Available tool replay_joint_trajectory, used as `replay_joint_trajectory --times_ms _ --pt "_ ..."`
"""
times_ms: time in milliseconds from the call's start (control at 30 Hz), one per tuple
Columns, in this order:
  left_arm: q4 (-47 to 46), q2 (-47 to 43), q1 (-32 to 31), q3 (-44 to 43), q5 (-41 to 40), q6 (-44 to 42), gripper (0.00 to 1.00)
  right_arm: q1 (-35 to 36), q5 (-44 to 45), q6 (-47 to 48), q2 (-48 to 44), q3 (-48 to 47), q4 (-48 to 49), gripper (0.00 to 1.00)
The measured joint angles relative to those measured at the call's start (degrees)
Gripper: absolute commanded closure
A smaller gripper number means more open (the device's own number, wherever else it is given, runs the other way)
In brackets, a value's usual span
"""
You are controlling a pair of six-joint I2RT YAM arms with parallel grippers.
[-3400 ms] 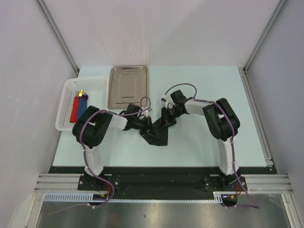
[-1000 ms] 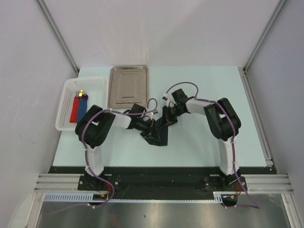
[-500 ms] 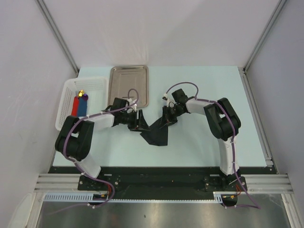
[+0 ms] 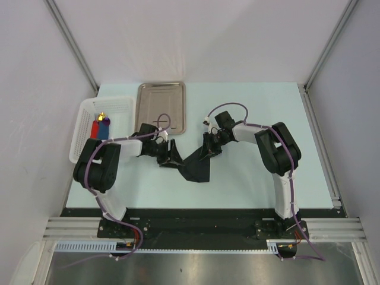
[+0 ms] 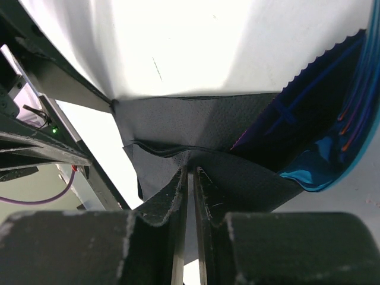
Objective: Place the utensils on the paper napkin and roll it up
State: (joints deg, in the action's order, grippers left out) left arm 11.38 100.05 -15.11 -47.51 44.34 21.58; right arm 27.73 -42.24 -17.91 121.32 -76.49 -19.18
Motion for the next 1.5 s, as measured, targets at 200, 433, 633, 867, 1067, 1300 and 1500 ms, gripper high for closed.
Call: replay_joint_trajectory --times_ms 200,433,633,867,1067,1300,1500 --pt "-3.4 -0.2 -1.1 -0.5 -2.4 0.5 0.50 -0.1 -0.2 0.0 0.0 0.1 0.2 0.86" --pt "-3.3 -5.9 -1.6 -0.7 -10.6 0.4 0.49 -0.1 -0.3 0.0 0.0 0.1 0.3 0.86" --pt "-6.0 -6.8 -8.2 -1.0 -4.9 1.6 0.62 -0.1 -0.3 0.0 0.1 0.1 0.3 0.86" --pt "-11.3 0.5 -11.4 -1.1 -0.2 6.0 0.72 -0.1 -0.3 0.0 0.1 0.1 0.4 0.85" --pt "-10.6 7.1 -11.4 -2.6 -0.2 7.4 0.86 -0.1 -0.6 -0.1 0.1 0.1 0.4 0.84" --pt "-9.1 7.9 -11.2 -3.3 -0.6 8.5 0.95 -0.1 -0.2 -1.7 -0.3 -0.2 0.3 0.81" --pt "-9.1 7.9 -11.1 -3.3 -0.5 8.5 0.96 -0.3 0.0 -4.2 -4.3 0.5 0.4 0.81"
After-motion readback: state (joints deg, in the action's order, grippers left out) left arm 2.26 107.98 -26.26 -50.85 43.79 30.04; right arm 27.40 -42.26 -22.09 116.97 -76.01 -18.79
